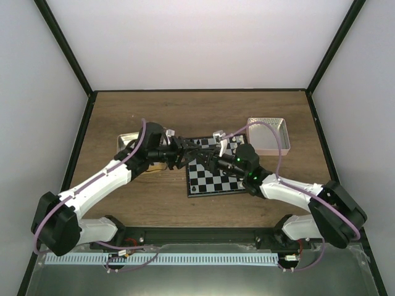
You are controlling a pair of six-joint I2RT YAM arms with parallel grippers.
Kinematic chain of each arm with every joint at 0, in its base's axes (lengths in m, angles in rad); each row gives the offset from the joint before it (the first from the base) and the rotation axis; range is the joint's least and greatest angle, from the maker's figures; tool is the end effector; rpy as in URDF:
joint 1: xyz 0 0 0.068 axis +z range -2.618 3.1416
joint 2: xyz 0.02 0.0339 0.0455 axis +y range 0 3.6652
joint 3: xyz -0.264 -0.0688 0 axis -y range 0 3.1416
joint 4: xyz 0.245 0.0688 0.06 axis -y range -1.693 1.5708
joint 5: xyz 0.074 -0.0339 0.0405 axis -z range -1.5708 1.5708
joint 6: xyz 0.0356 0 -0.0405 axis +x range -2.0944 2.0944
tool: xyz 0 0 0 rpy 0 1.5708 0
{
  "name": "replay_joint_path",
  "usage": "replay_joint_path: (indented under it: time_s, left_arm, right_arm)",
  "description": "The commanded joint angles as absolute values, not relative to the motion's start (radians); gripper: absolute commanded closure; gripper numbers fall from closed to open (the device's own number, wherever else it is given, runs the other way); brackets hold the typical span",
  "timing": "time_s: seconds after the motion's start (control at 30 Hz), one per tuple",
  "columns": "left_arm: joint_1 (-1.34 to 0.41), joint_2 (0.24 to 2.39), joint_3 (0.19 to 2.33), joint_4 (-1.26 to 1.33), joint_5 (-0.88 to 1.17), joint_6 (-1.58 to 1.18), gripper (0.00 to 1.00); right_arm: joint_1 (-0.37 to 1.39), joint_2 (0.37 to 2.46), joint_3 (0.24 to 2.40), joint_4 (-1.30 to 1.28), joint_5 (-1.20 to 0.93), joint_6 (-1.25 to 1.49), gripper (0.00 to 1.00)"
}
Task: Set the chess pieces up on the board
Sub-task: Place the chess piece on the chessboard.
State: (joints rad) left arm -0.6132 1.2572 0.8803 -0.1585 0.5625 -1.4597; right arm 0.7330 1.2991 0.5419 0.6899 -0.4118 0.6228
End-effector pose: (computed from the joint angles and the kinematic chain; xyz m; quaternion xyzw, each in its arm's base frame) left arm 0.2164 -0.1755 0.2771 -0.2176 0.8176 -0.5320 0.0346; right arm 0.1947 0.1945 0.2360 -0.1788 0.7063 0.5356 0.4270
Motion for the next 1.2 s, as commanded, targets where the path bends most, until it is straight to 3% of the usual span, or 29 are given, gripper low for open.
replay_joint_path:
  time_s: [0.0, 0.3, 0.57, 0.77, 1.17]
  left_arm:
    - [-0.620, 1.231, 0.870, -0.096, 0.597, -1.510, 0.46]
    - [-0.620, 1.193, 0.874, -0.101, 0.561, -1.463, 0.26]
    - [-0.624, 1.108, 0.865, 0.053, 0.462, -1.151, 0.12]
    - [-0.652, 1.034, 0.824, 0.138, 0.363, -0.899, 0.17]
    - [-0.663, 1.031, 0.755, 0.335, 0.461, -0.882, 0.51]
  right_arm:
    - [0.738, 1.325, 0.590, 0.733, -0.416, 0.648, 0.87]
    - [0.738, 1.285, 0.569, 0.801, -0.377, 0.746, 0.93]
    - [0.729, 1.188, 0.579, 0.733, -0.231, 1.000, 0.93]
    - [0.727, 1.172, 0.657, 0.622, -0.208, 1.325, 0.93]
    - [0.728, 1.193, 0.709, 0.689, -0.257, 1.595, 0.93]
